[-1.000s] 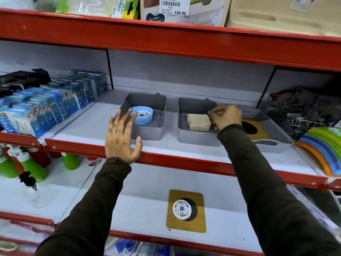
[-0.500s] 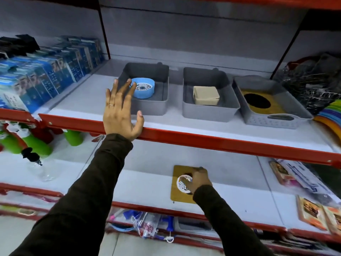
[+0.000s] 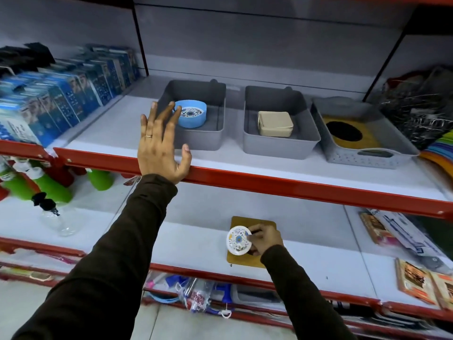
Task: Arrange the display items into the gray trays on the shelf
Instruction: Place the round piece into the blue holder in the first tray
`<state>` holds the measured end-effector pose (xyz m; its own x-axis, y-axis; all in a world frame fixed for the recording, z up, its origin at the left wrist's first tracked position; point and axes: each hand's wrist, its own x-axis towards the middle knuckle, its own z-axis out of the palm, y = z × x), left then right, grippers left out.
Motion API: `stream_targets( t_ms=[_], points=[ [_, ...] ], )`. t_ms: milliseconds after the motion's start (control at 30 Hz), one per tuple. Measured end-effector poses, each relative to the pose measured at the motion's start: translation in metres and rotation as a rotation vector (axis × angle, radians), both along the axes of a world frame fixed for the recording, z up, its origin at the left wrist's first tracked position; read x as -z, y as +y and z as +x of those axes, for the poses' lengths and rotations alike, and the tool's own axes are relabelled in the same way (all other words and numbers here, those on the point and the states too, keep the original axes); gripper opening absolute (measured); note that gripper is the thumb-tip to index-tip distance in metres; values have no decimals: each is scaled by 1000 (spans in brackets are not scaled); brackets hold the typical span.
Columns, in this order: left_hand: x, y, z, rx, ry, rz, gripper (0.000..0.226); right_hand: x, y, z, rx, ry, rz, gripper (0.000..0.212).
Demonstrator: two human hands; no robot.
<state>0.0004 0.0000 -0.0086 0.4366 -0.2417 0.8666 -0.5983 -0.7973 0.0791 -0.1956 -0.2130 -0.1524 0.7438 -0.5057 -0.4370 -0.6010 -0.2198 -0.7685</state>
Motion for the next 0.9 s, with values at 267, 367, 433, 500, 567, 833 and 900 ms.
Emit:
stream_targets(
  t_ms=[267,367,433,500,567,833,900],
  points=[
    [-2,1,-5,17,25,4,81,-152,17,-45,-155,-488,442,23],
    [-3,1,-9,24,47,-4,80,-192,17,-46,-85,-690,400,24],
    [-4,1,-11,10,67,6,81,-207,16,-43,-42,-760,358,23],
    [-6,1,-12,-10,75,15,81,-212,15,-40,-11,-772,325,21],
    [-7,0,-13,-16,78,8,82,-212,13,-34,12,-751,301,21],
    [-10,2,-15,-13,108,-2,87,-259,22,116,37,-682,230,27],
    [-9,1,-15,-13,118,5,87,-267,32,158,20,-638,188,29]
  ],
)
